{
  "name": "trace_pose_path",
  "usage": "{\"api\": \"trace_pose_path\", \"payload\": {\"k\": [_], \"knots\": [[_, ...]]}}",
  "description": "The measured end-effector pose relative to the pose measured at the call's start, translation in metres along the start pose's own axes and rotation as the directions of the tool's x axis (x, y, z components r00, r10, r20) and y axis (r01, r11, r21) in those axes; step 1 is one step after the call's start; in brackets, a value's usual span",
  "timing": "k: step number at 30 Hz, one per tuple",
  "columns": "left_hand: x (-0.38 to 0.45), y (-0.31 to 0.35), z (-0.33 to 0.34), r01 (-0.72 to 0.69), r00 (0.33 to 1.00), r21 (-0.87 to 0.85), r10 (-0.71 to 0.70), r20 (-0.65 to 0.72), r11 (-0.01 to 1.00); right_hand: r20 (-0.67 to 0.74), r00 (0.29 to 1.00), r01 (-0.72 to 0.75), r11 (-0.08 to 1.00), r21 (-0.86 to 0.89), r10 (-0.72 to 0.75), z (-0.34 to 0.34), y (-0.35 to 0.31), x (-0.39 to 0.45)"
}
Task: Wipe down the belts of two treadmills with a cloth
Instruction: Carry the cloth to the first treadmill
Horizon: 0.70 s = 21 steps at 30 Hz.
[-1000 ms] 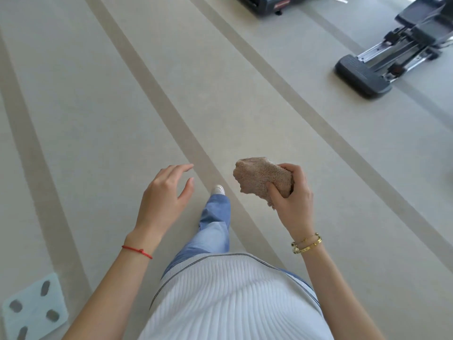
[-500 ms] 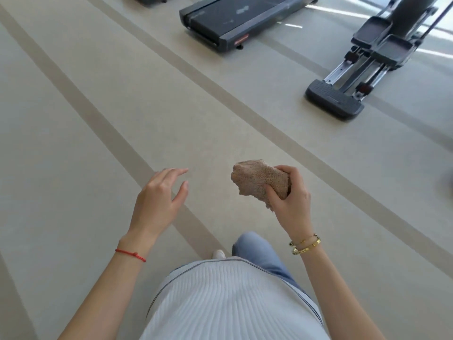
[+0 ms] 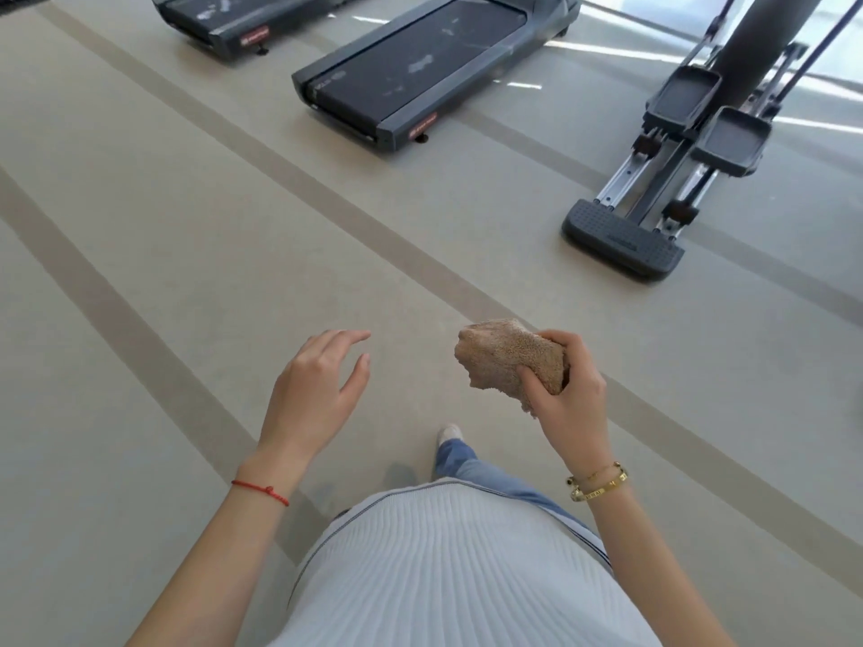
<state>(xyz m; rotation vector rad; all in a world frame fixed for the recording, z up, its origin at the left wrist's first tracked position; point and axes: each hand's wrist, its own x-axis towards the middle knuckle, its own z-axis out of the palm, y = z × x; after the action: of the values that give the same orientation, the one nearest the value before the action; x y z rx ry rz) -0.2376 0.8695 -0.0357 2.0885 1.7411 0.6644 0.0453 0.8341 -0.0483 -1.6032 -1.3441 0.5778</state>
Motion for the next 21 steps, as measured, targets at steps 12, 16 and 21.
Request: {"api": "trace_pose_path", "payload": {"k": [12, 16, 21], "knots": [[0.274, -0.010, 0.036, 0.029, 0.999, -0.016, -0.030, -0.017, 0.999, 0.042, 0.999, 0.011, 1.000, -0.024, -0.010, 0.053, 0.023, 0.277], [0.367, -0.031, 0.055, 0.023, 1.000, -0.034, -0.024, -0.018, 0.999, 0.053, 0.998, 0.017, 1.000, -0.009, -0.016, 0.091, 0.040, 0.365], [0.503, -0.058, 0.058, 0.023, 0.999, -0.055, -0.025, -0.045, 0.998, 0.063, 0.998, 0.031, 0.999, -0.013, -0.031, 0.145, 0.046, 0.492]]}}
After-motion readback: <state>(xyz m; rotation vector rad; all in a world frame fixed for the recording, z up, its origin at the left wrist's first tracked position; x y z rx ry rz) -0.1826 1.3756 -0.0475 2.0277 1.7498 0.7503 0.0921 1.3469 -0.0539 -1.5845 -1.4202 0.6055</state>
